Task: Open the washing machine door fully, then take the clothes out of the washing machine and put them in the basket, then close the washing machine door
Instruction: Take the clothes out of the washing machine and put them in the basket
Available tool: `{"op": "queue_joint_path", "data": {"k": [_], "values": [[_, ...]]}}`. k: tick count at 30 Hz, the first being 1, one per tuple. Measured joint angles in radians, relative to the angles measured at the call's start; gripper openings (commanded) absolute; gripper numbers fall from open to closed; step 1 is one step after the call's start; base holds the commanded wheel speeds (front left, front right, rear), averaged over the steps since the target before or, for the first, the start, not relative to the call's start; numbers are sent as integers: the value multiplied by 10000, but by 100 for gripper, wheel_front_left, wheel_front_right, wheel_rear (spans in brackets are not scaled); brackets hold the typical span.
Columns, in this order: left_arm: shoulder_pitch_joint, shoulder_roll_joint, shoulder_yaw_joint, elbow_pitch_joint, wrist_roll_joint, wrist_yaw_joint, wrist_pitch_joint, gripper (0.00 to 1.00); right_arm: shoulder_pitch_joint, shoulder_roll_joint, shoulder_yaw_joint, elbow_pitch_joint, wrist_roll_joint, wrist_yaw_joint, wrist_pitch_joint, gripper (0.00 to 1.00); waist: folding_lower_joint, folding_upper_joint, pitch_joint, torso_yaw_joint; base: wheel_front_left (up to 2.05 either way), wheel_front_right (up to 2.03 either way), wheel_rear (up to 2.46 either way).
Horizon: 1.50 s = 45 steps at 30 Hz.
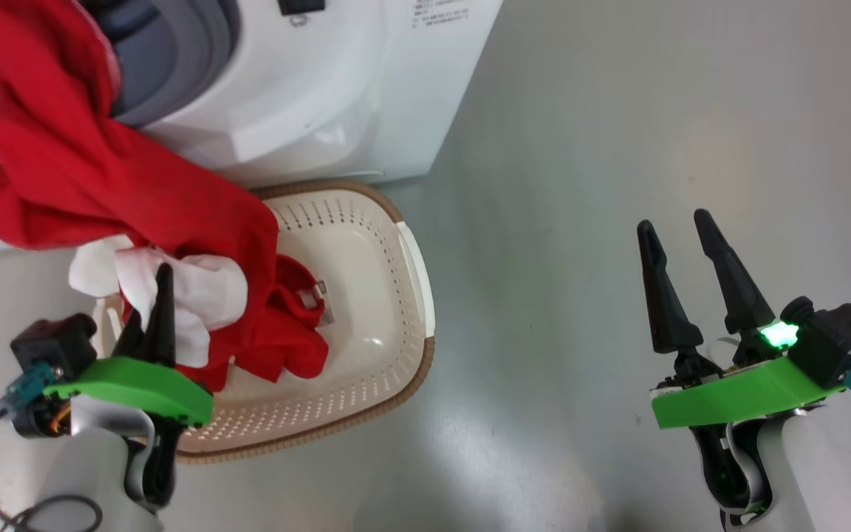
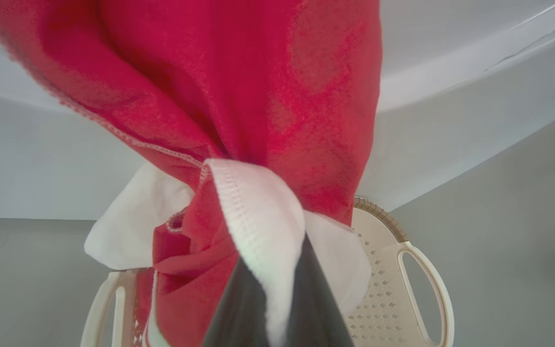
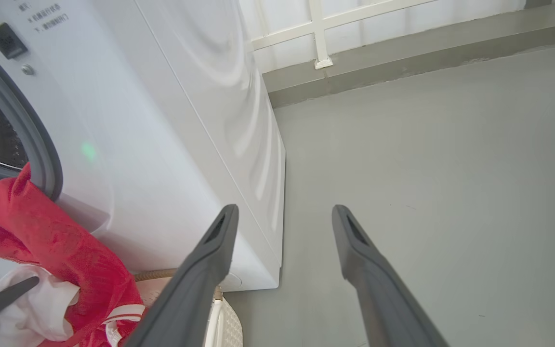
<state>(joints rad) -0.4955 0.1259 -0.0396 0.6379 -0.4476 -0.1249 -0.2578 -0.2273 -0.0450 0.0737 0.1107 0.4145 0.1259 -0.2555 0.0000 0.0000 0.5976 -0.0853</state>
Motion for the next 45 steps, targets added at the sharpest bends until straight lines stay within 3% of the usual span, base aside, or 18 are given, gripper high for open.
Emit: {"op": "queue_joint_path", "data": {"k": [7,10,13,17,18,20,30,45], "values": [[-777,186,-301,1287,90,0,0,0,-117,-8,71,-50,0,0,2,100,0,0,530,-152,0,0,0],[-1081,244,-479,1741,119,-2,0,10,-218,-10,107,-54,-2,0,2,100,0,0,703,-199,0,0,0],[-1324,267,-560,2036,115,-2,0,30,-294,-12,142,-94,-2,0,0,100,0,0,821,-245,0,0,0],[-1535,288,-671,2259,105,-2,8,49,-305,-12,186,-98,-4,0,2,100,0,0,898,-285,0,0,0],[-1535,288,-671,2259,105,-2,8,85,-305,-12,186,-98,-4,0,2,100,0,0,898,-285,0,0,0],[-1592,293,-683,2291,73,-2,8,100,-329,-12,188,-96,-6,0,2,100,0,0,880,-279,0,0,0],[-1572,257,-328,1939,82,0,10,100,-329,-15,153,-46,-21,0,0,100,0,0,628,-128,0,0,0],[-616,-157,504,-130,997,-2,10,100,-325,-29,38,67,-215,0,2,100,0,0,140,285,0,0,0]]}}
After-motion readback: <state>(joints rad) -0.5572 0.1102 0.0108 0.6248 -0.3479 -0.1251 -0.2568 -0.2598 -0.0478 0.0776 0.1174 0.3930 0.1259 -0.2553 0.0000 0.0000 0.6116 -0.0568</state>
